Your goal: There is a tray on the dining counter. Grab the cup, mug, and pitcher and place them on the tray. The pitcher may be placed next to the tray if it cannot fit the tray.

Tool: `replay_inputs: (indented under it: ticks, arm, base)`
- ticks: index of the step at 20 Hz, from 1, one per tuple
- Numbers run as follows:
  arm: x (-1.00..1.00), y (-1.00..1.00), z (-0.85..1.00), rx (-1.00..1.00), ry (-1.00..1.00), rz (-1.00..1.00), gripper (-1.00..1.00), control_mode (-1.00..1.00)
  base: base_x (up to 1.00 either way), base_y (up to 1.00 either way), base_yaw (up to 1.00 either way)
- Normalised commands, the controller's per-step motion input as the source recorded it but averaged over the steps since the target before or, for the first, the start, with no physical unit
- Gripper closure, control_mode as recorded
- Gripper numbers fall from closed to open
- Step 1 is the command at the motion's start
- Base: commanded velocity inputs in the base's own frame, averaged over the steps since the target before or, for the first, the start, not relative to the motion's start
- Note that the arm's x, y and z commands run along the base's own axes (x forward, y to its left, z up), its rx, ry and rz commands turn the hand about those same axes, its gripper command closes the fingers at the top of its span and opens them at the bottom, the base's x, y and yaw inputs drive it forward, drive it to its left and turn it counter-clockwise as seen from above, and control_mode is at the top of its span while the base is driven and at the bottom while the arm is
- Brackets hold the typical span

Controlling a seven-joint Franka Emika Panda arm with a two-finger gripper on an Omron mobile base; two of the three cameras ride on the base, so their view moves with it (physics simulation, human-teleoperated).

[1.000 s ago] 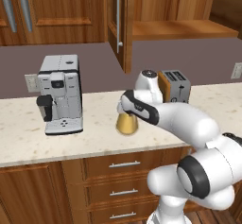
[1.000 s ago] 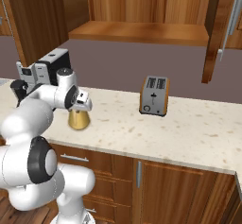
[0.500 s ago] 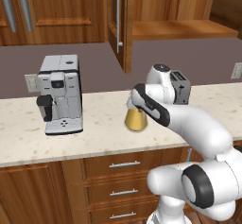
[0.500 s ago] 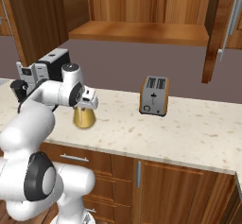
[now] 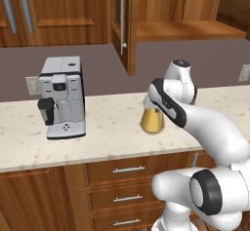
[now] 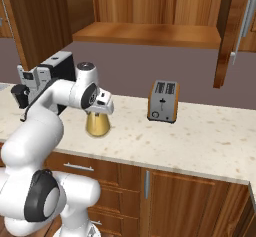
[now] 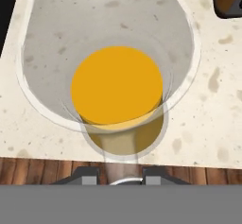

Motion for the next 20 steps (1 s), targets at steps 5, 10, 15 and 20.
replay_inputs:
  ticks: [5, 10, 15, 20]
  arm:
    - [-0.01, -0.16, 0.34, -0.01, 0.00, -0.01, 1.00, -1.00]
    - [-0.02, -0.19, 0.26, -0.04, 0.06, -0.05, 1.00, -1.00]
    - [0.00, -0.08, 0.02, -0.10, 0.03, -0.01, 1.00, -1.00]
    - [0.00, -0.05, 0.00, 0.00, 0.02, 0.00, 1.00, -1.00]
  base:
    - [0.00, 0.00, 0.00]
    - [0.00, 0.00, 0.00]
    - [0.00, 0.00, 0.00]
    - [0.00, 0.00, 0.00]
